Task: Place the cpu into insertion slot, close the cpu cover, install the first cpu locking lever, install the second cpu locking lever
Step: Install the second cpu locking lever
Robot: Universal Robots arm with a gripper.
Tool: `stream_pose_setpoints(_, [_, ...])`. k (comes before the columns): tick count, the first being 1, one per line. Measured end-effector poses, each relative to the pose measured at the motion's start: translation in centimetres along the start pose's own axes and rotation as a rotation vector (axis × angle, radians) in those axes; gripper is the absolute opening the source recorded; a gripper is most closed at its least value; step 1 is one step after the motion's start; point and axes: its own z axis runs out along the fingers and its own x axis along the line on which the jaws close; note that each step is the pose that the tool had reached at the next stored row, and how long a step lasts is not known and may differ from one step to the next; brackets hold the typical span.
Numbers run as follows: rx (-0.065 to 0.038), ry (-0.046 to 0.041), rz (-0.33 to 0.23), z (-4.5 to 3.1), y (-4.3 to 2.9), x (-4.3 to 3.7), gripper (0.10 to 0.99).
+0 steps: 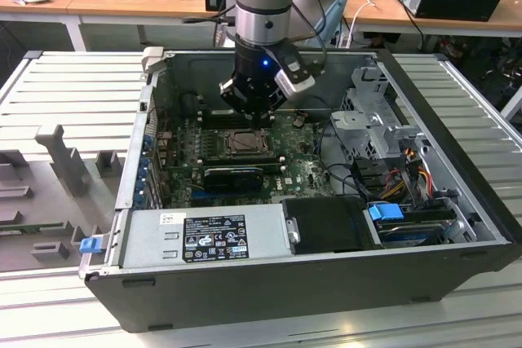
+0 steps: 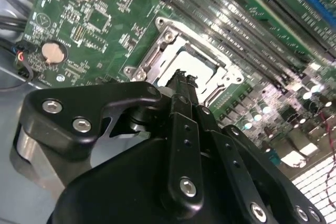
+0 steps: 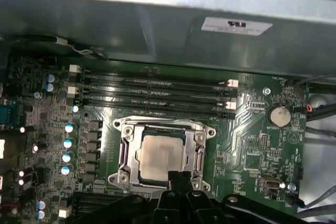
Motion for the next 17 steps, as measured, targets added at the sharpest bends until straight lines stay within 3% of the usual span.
stream_pose_setpoints(4, [0.000, 0.0000, 0.000, 0.00, -0.77, 0.07, 0.106])
stream_pose_setpoints(9, [-0.001, 0.0002, 0.000, 0.10, -2.23, 0.19, 0.106])
stream_pose_setpoints(11, [-0.024, 0.0018, 0.000, 0.16, -2.80, 0.24, 0.106])
stream_pose_setpoints(13, [-0.064, 0.0040, 0.001, 0.23, -3.58, 0.31, 0.106])
stream_pose_setpoints(15, [-0.076, 0.0045, 0.001, 0.55, -4.52, 0.77, 0.106])
stream_pose_setpoints(17, [-0.100, 0.0024, 0.001, 0.56, -4.62, 1.26, 0.106])
